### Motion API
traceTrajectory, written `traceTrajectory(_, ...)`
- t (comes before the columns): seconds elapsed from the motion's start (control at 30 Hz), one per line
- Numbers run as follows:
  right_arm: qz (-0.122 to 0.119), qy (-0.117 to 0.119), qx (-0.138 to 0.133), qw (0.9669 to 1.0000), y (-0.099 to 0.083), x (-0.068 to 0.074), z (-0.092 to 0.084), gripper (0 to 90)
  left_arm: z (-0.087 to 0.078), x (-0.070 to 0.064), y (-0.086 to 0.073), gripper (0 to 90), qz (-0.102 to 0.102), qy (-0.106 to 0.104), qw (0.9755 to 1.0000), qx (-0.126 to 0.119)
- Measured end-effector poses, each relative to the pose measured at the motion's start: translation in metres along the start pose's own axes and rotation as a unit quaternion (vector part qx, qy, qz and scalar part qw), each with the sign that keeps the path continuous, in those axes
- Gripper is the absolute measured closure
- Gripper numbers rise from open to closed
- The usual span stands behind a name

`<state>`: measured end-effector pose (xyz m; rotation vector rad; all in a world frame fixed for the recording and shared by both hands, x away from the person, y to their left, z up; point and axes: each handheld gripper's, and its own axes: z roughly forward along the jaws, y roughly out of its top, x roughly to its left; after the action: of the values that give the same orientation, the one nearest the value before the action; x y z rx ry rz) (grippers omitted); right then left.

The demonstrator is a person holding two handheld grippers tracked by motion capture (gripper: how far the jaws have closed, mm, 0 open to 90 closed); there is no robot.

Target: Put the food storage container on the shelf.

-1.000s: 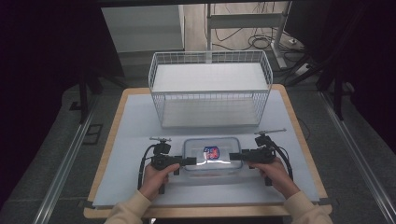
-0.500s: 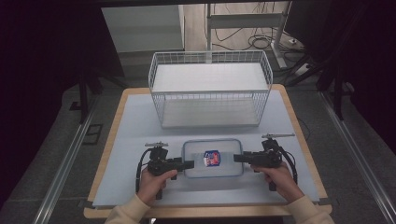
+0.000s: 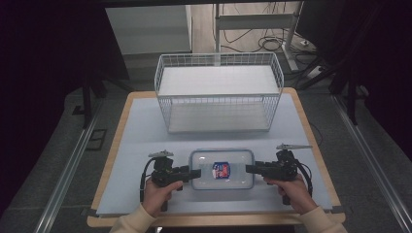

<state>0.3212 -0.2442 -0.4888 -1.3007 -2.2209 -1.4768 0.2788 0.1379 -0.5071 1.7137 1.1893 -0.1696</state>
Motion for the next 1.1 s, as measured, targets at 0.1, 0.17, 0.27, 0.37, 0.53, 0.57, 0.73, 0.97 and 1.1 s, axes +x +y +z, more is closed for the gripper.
traceTrajectory(0.1,-0.003,0.001,-0.003,1.0000,-0.001,0.000,0.000,51.8,-0.001,0.000,-0.001,43.9,0.000,-0.001,1.0000,0.000)
traceTrajectory(0.17,-0.004,0.001,-0.003,1.0000,-0.001,0.000,0.000,51.8,-0.001,0.000,-0.001,44.0,-0.001,-0.001,1.0000,-0.001)
traceTrajectory(0.27,-0.004,0.001,-0.006,1.0000,-0.002,0.000,0.000,51.9,-0.001,-0.001,-0.001,44.2,-0.004,-0.003,1.0000,-0.004)
traceTrajectory(0.37,-0.001,0.003,-0.010,1.0000,-0.003,0.000,-0.001,52.2,-0.002,-0.002,0.000,45.1,0.004,-0.001,1.0000,-0.005)
traceTrajectory(0.53,-0.002,0.006,-0.016,0.9999,-0.003,0.001,-0.002,52.6,-0.005,-0.007,0.000,45.4,0.013,0.009,0.9998,-0.014)
traceTrajectory(0.57,-0.002,0.007,-0.018,0.9998,-0.003,0.001,-0.002,52.7,-0.005,-0.008,0.000,45.5,0.014,0.010,0.9997,-0.017)
traceTrajectory(0.73,-0.008,0.010,-0.027,0.9995,0.000,0.003,-0.005,52.7,-0.009,-0.011,0.003,46.2,0.020,0.005,0.9995,-0.024)
traceTrajectory(0.97,-0.017,0.012,-0.037,0.9991,0.004,0.007,-0.008,52.7,-0.013,-0.014,0.008,46.5,0.033,0.007,0.9990,-0.030)
traceTrajectory(1.1,-0.026,0.010,-0.043,0.9987,0.007,0.010,-0.009,52.6,-0.015,-0.015,0.011,46.5,0.039,0.007,0.9986,-0.036)
